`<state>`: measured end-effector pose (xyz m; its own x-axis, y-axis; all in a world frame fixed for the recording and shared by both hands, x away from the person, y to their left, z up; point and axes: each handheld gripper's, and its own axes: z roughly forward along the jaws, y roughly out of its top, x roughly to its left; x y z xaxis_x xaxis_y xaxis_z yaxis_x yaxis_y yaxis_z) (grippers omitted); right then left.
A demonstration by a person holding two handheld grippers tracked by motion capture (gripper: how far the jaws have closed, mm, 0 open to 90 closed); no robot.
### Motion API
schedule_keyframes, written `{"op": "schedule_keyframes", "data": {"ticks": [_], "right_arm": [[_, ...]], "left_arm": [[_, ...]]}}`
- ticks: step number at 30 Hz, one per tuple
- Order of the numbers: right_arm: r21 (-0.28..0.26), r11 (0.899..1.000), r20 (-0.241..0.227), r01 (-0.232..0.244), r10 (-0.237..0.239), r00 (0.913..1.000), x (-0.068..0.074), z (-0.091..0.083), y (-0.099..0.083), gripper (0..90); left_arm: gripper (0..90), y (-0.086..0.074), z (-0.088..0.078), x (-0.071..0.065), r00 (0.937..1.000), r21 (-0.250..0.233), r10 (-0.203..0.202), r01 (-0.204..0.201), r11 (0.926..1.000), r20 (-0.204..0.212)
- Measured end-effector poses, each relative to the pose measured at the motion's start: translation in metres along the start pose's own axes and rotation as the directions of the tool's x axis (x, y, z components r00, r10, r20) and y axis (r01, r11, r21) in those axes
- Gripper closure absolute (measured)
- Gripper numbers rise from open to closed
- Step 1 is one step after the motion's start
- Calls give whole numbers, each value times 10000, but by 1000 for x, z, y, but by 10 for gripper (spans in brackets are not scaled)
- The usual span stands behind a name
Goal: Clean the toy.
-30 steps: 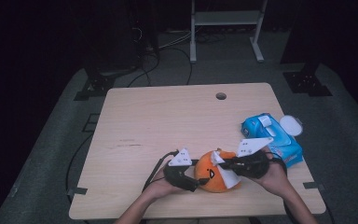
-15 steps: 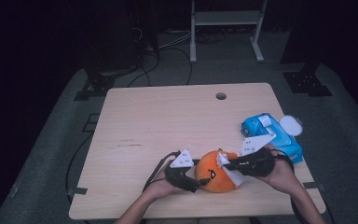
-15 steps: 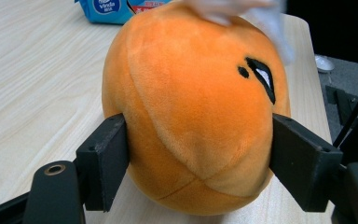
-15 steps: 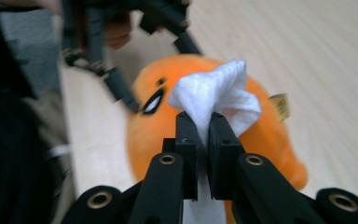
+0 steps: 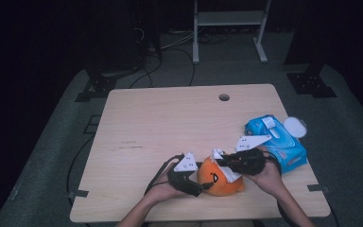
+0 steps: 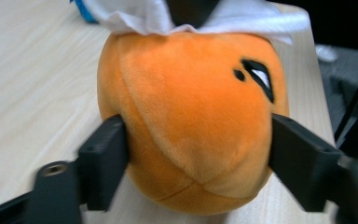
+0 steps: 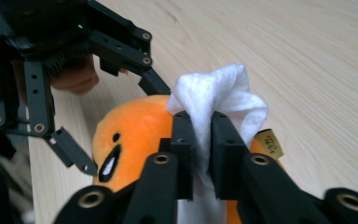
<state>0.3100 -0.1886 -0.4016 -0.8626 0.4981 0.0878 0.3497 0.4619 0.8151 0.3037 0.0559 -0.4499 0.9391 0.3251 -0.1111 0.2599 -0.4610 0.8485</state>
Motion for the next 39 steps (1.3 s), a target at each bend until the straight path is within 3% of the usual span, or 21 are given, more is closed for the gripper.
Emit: {"op": "schedule_keyframes", "data": {"ticks": [3,5,7,12,15,16,19,20,22,26,27,29,30,31,32,33,36,38,39], "right_arm": [[-198,9994,-244,298,-303,9992,13,2,3,832],[-105,9978,-472,660,-664,9967,23,7,7,832],[110,9940,-237,1090,-1087,9938,28,10,9,833],[-19,9991,351,416,-415,9985,7,-2,2,835],[-63,9992,284,405,-403,9988,13,-3,1,838],[-116,9990,26,439,-439,9990,19,0,3,839],[-32,9968,-420,795,-796,9959,33,10,9,838],[72,9957,-360,922,-919,9951,37,13,11,838],[110,9950,-85,994,-993,9950,34,12,13,838],[-33,9997,649,225,-223,9976,8,-3,6,839],[-10,9999,850,118,-116,9963,3,-6,3,839],[-59,9996,973,-263,268,9949,-10,-14,-5,839],[-23,9996,942,-298,299,9951,-12,-15,-7,840],[15,9993,973,-365,362,9946,-11,-16,-10,840],[67,9994,958,-349,341,9948,-10,-15,-11,840],[37,9994,832,-352,347,9959,-8,-15,-12,840],[-22,9999,390,-125,125,9992,4,-11,-8,840],[39,9999,248,116,-117,9996,12,-6,-5,840],[89,9998,277,204,-207,9994,15,-5,-4,840]], "left_arm": [[149,-1,2,2,9992,-160,-405,406,9990,73],[209,0,1,-1,9999,-174,-104,102,9998,-117],[277,-1,0,-2,9996,-241,14,-21,9997,-292],[311,1,0,-5,9990,-313,265,-276,9991,-358],[313,4,1,-11,9932,-131,950,-961,9953,-676],[313,5,1,-13,9905,-70,1146,-1155,9933,-755],[313,5,2,-18,9826,-61,1623,-1635,9865,-897],[317,5,2,-19,9814,-41,1690,-1701,9854,-913],[324,4,1,-19,9789,-79,1837,-1852,9827,-898],[324,3,0,-19,9761,-55,1993,-2005,9797,-864],[321,2,0,-18,9786,-80,1885,-1898,9818,-821],[260,2,0,-13,9903,-175,1246,-1258,9919,-608],[215,3,0,-9,9984,-376,508,-518,9980,-254],[174,3,0,-4,9996,-541,-296,297,9981,22],[133,4,0,0,9944,-713,-1018,1037,9920,295],[105,4,0,1,9885,-796,-1437,1471,9859,471],[63,4,6,2,9721,-596,-2250,2289,9716,657],[75,2,8,2,9681,-516,-2417,2452,9681,666],[132,1,8,1,9732,-519,-2222,2253,9729,595]]}}
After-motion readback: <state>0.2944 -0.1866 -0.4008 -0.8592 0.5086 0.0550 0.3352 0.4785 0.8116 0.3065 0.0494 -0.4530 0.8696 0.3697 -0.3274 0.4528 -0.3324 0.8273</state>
